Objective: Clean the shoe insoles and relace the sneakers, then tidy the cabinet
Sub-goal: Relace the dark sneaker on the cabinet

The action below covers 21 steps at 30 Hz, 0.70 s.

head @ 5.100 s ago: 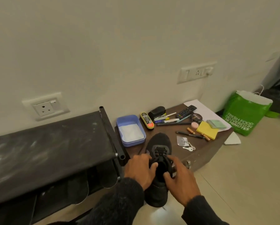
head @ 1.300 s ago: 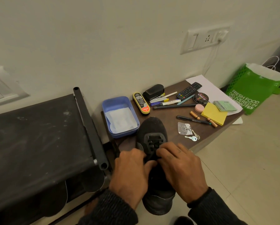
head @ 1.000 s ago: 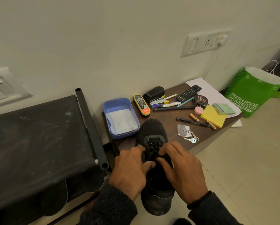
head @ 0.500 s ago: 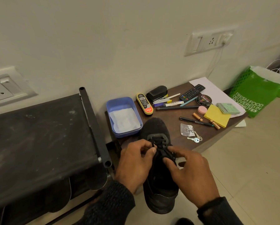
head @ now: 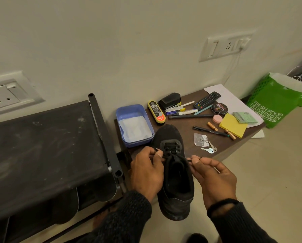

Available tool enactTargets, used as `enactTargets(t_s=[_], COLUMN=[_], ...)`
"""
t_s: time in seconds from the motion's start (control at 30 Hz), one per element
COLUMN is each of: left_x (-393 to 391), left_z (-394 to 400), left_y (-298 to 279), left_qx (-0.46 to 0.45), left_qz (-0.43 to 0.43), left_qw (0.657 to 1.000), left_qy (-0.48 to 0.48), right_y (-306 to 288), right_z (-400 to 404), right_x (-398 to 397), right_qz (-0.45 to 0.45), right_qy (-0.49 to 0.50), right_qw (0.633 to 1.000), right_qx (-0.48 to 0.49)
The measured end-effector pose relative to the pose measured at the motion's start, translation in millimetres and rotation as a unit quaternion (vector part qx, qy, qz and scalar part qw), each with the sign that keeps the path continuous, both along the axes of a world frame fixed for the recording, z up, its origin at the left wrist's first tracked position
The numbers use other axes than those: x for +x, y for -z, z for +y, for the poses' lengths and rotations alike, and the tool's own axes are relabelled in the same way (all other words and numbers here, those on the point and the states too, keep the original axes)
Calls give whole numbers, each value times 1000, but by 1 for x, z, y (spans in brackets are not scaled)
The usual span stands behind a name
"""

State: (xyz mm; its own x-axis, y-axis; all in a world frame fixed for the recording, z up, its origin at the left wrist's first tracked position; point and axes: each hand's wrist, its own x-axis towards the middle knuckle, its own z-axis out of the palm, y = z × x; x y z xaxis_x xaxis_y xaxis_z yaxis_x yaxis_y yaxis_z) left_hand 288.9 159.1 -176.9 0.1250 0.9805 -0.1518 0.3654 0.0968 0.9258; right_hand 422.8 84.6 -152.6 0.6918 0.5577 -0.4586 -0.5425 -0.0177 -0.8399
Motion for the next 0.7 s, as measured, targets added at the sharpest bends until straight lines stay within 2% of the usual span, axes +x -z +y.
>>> enactTargets(t_s=[0.07,0.17,0.27,0.37,0.47,0.7], left_x=[2,4,5,6,1,-14], left_z=[1,2,0,1,4,12], left_y=[-1,-1,-4,-17,-41,-113], left_qx=[-26,-64,-69,-14,47,188], left_qz=[-21,-51,-92,-108,-125,-92], left_qw=[999,997,993,994,991,978], left_qy=[-8,-3,6,11,7,23], right_y=[0,-3,-12,-28,-45,-114], right_z=[-1,-3,-7,-11,-12,-2], right_x=[5,14,19,18,16,10], right_qz=[20,6,1,-4,-66,-165], right_qy=[-3,-9,-9,-1,6,-24], right_qw=[1000,1000,1000,999,994,977], right_qx=[4,-5,10,54,91,130])
